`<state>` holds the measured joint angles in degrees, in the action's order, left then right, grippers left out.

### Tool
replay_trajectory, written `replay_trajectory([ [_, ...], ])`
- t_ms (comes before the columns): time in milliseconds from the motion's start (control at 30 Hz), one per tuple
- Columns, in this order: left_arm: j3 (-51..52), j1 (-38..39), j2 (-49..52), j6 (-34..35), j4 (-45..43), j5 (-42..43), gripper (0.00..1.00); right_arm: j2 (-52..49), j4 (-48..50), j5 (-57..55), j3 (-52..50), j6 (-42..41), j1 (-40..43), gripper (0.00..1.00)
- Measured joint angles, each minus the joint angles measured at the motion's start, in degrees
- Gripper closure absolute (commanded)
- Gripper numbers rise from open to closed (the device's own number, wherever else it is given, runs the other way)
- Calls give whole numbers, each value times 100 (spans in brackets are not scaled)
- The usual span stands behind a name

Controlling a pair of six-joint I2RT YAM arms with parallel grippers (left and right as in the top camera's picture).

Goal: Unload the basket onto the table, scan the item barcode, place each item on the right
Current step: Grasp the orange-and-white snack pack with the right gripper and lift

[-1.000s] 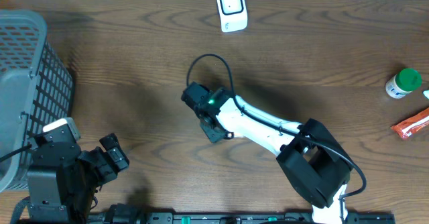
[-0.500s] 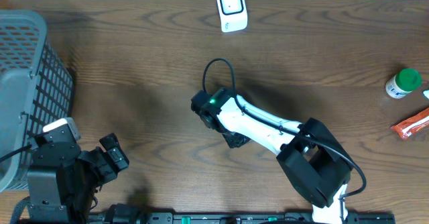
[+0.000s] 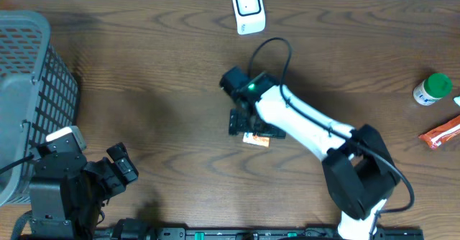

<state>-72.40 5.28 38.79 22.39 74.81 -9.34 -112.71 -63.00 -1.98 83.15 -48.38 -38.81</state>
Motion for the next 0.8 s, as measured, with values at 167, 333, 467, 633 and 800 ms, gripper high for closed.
replay_trajectory([
  [167, 0, 0, 0, 0, 2, 0, 2, -520, 26, 317, 2, -210, 319, 1],
  [333, 2, 0, 0, 0, 2, -2, 2, -697, 186, 481, 2, -208, 339, 1],
  [467, 2, 0, 0, 0, 0, 0, 2, -752, 376, 566, 22, -173, 313, 37],
  [633, 0, 0, 0, 0, 0, 0, 2, -822, 389, 570, 114, -96, 308, 40],
  [800, 2, 0, 0, 0, 0, 0, 2, -828, 380, 533, 127, 151, 317, 39],
])
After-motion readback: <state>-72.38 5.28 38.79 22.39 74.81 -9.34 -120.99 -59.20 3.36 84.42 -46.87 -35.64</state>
